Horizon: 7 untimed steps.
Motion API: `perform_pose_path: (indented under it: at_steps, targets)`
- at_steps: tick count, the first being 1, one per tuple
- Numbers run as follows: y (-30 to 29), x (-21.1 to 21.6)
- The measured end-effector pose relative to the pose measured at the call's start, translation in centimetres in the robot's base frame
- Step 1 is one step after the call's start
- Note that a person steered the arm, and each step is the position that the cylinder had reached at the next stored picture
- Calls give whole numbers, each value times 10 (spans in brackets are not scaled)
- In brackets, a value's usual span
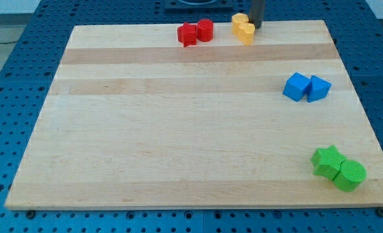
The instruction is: Push the yellow hexagon into the red circle
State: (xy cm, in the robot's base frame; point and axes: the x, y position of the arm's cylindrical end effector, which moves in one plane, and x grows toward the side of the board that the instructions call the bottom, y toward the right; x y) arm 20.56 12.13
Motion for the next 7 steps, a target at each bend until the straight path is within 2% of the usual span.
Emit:
perform_pose_path:
  at_steps: [2, 3, 4, 7]
  targets:
    - [-32, 5]
    - [-2, 4]
    - [4, -14]
    - [-26, -13]
